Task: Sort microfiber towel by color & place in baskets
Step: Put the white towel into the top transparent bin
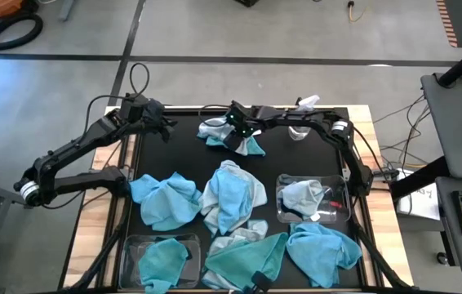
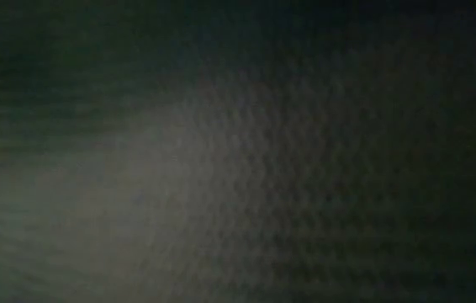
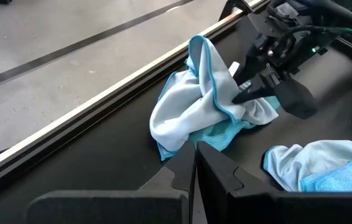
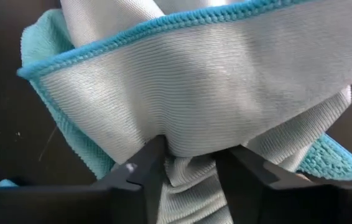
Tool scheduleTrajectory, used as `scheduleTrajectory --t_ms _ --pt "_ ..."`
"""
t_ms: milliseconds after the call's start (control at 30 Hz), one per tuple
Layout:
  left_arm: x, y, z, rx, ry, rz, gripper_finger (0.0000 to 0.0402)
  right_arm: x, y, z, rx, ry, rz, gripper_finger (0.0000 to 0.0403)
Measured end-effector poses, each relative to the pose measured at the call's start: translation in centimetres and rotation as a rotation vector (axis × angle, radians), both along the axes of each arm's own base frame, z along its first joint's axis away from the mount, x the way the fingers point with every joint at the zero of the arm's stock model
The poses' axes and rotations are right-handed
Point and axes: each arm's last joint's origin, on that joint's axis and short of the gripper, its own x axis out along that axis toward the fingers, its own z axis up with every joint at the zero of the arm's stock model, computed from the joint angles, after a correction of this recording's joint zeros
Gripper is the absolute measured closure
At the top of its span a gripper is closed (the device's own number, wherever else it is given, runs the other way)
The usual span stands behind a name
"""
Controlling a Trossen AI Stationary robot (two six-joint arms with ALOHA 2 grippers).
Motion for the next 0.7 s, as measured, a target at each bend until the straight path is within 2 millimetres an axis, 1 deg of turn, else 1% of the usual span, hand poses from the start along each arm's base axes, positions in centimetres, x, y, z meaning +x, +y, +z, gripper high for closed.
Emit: scheduleTrajectory --t_ms 200,233,333,400,533,700 --pt "0.0 0.0 0.0 0.0 0.0 0.0 0.0402 -0.2 0.1 1.2 0.005 0.027 0.015 0.0376" --pt "0.0 0.0 0.0 0.0 0.0 0.0 0.0402 -0.2 0.2 1.5 0.005 0.031 0.023 0.0385" --pt "0.0 0.0 0.0 0.0 0.0 0.0 0.0402 -0.4 0.4 2.7 0.01 0.039 0.032 0.039" --pt "0.0 0.0 0.0 0.0 0.0 0.0 0.0402 -0.6 0.7 4.0 0.012 0.02 0.041 0.0391" --pt "0.0 0.0 0.0 0.001 0.001 -0.001 0.0402 -1.2 1.5 7.2 0.012 -0.046 0.063 0.0392" --pt "0.0 0.0 0.0 0.006 0.004 -0.004 0.0402 -2.4 3.4 11.5 0.002 -0.135 0.079 0.0392"
